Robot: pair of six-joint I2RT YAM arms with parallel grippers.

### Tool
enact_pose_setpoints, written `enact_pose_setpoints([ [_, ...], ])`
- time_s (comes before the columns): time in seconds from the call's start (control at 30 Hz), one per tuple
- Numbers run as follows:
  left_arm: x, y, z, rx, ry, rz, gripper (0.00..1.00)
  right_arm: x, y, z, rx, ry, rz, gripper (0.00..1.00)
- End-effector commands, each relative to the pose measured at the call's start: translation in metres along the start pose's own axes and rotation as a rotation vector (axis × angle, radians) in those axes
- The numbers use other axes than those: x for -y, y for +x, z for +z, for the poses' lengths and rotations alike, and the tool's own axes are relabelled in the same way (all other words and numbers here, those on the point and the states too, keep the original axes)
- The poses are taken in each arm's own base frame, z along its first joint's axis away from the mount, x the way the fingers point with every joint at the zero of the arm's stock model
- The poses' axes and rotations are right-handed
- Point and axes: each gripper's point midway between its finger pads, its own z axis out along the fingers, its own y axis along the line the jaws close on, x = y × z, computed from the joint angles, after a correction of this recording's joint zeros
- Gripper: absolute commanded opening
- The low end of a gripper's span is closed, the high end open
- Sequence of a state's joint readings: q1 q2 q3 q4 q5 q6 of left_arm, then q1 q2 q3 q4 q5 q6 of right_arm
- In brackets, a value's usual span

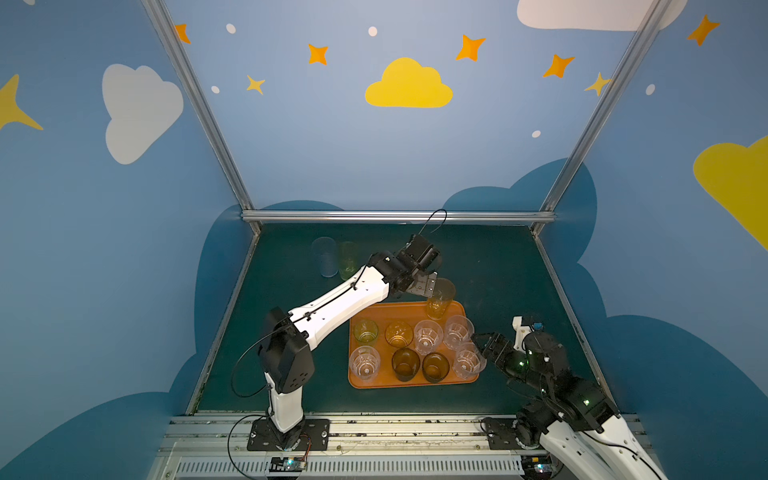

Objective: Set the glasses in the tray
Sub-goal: 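Raise the left gripper and move it over the yellow-green glass beyond the tray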

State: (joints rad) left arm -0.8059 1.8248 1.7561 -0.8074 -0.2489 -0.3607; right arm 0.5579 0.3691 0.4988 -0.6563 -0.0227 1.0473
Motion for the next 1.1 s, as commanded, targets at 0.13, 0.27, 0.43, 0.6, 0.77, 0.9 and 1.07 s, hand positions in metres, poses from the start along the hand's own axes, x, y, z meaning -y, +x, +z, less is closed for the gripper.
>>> enact_pose_setpoints([
  [0.13, -0.045, -0.025, -0.034, 0.1, -0.067, -0.083, 1.0, 0.002, -0.001, -0.003, 0.012, -0.006, -0.007, 0.88],
  [0.27, -0.067, -0.03, -0.041, 0.13, -0.082, -0.13, 1.0, 0.001, 0.001, -0.003, 0.005, -0.009, -0.009, 0.88],
  [0.43, -0.104, -0.029, -0.044, 0.151, -0.119, -0.222, 1.0, -0.002, 0.0, -0.006, 0.007, -0.019, -0.022, 0.87],
  [0.6, -0.143, -0.027, -0.05, 0.204, -0.137, -0.357, 1.0, -0.003, -0.003, -0.009, 0.017, -0.017, -0.053, 0.87],
  [0.77, -0.182, -0.015, -0.054, 0.247, -0.186, -0.461, 1.0, -0.015, -0.006, -0.013, 0.028, -0.063, -0.106, 0.88],
  [0.9, -0.202, -0.005, -0.049, 0.237, -0.178, -0.517, 1.0, -0.024, -0.012, -0.014, 0.057, -0.094, -0.127, 0.88],
  [1.07, -0.22, 0.006, -0.042, 0.22, -0.15, -0.57, 1.0, -0.042, -0.018, -0.014, 0.075, -0.164, -0.177, 0.88],
])
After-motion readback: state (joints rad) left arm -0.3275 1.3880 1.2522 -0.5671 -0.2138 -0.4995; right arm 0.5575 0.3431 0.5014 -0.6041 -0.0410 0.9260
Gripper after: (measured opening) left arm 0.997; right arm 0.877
